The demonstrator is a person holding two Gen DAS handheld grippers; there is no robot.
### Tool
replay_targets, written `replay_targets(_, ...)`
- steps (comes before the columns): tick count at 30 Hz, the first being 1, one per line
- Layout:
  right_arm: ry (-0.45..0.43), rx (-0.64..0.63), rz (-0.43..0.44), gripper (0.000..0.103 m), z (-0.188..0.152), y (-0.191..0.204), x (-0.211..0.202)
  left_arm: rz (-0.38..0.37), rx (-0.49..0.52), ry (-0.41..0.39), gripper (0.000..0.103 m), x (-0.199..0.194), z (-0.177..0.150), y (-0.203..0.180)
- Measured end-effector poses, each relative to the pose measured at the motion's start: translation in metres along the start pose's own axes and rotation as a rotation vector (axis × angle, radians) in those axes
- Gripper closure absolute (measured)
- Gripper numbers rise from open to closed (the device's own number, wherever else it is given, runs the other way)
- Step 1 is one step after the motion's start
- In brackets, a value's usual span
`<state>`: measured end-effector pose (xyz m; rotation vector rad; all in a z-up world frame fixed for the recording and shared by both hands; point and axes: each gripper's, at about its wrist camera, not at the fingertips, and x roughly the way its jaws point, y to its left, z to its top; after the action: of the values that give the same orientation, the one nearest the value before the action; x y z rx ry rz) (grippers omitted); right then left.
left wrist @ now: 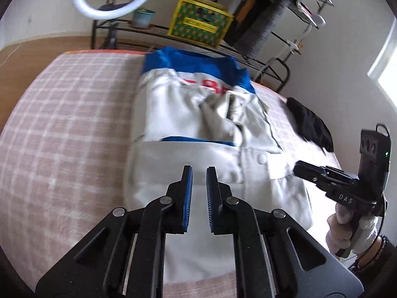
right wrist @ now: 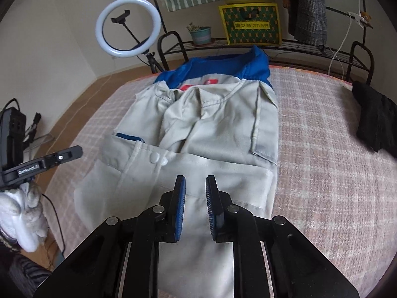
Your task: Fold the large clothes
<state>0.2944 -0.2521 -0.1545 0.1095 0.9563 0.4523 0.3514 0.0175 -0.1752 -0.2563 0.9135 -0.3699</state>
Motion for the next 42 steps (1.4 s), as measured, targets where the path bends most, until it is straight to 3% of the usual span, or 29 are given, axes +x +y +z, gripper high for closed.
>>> replay_targets(3,0.029,-0.053,0.026,0.084,0.000,0.019,0.015,0.033,0.013,0.034,0.092,0.025,0.005,-0.007)
replay_targets(8,0.078,-0.110,-0.003,0.078,-0.008,0.029,0.039,0.064,-0.043,0.088,0.093,0.062,-0.002,0.020)
replay_targets(11,0.117,-0.108,-0.023,0.078,-0.010,0.020,0.053,0.076,0.019,0.059,0.094,0.065,-0.008,0.016)
replay_targets(13,0.127,-0.093,0.011,0.078,-0.011,0.013,0.056,0.087,0.051,0.052,0.094,0.066,-0.009,0.012)
replay_targets(16,0.144,-0.078,0.038,0.078,-0.007,0.009,0.057,0.037,0.030,0.080,0.094,0.063,-0.004,0.017)
replay_targets(20,0.142,-0.069,0.117,0.077,0.004,0.002,0.045,-0.021,-0.009,0.045,0.094,0.038,0.024,0.028)
replay_targets(23,0.074,-0.052,0.157,0.077,0.022,-0.013,0.026,0.004,0.030,-0.017,0.090,0.024,0.058,0.038)
replay_targets(28,-0.014,-0.012,0.046,0.077,0.070,-0.061,0.018,0.106,0.066,-0.052,0.090,0.046,0.118,0.070)
replay_targets(31,-0.042,0.032,-0.017,0.077,0.098,-0.093,0.035,0.128,0.073,-0.056,0.090,0.069,0.141,0.086)
replay_targets(35,-0.027,0.089,-0.014,0.077,0.127,-0.127,0.076,0.139,0.053,-0.037,0.090,0.109,0.162,0.106)
replay_targets(42,0.003,0.041,-0.035,0.078,0.161,-0.131,0.137,0.132,0.128,-0.007,0.090,0.159,0.178,0.100)
